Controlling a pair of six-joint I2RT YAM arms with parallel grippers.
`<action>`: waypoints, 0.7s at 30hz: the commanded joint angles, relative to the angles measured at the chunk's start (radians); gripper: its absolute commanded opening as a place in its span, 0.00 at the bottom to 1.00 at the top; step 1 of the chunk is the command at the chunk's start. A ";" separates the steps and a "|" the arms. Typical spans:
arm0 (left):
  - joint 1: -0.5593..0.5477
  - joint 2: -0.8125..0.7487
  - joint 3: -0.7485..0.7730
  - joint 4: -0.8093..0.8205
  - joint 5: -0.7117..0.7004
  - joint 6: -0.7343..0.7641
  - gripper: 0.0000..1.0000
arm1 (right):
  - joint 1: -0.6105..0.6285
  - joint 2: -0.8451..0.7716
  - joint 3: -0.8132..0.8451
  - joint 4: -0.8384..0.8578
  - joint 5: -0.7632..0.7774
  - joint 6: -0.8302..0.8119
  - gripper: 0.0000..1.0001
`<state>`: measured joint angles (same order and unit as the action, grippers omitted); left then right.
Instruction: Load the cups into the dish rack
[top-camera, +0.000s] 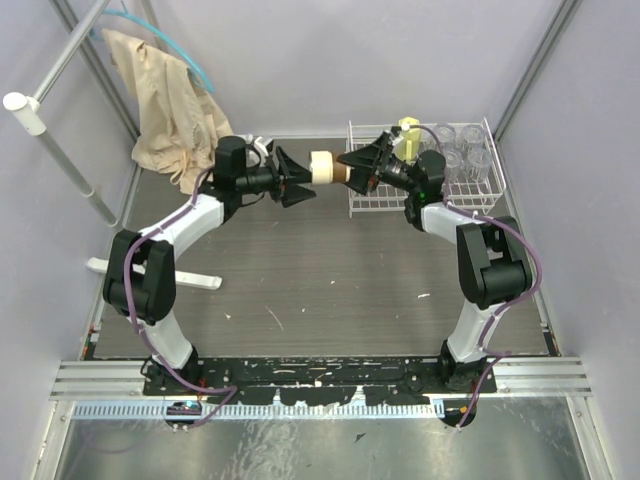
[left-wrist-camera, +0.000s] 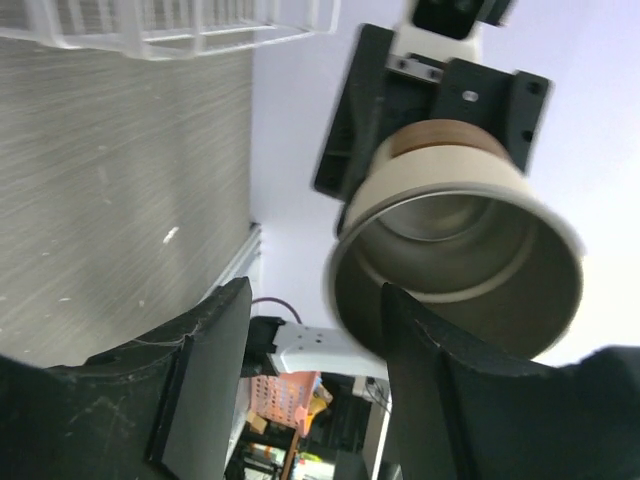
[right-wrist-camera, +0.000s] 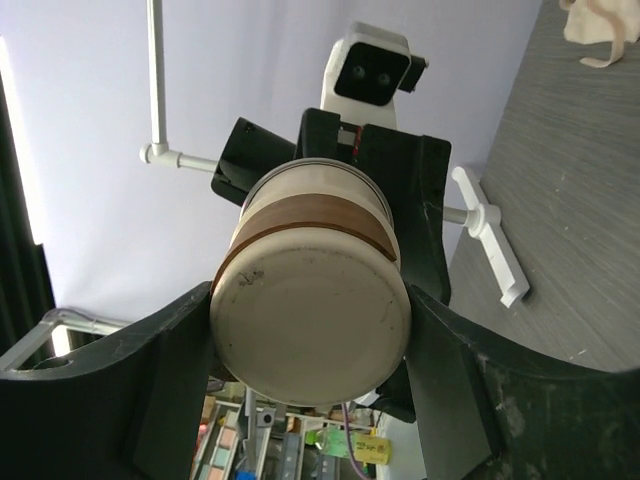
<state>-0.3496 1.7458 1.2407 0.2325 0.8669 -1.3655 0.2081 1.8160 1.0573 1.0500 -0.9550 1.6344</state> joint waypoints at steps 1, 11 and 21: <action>0.027 -0.030 0.040 -0.246 -0.056 0.172 0.63 | -0.033 -0.076 0.114 -0.180 -0.013 -0.180 0.24; 0.034 -0.083 0.111 -0.574 -0.229 0.395 0.74 | -0.101 -0.022 0.479 -0.934 0.055 -0.708 0.19; 0.048 -0.059 0.167 -0.651 -0.239 0.457 0.78 | -0.171 0.129 0.811 -1.355 0.243 -0.949 0.16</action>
<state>-0.3130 1.7004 1.3579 -0.3580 0.6353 -0.9604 0.0509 1.8992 1.7313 -0.0563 -0.8265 0.8597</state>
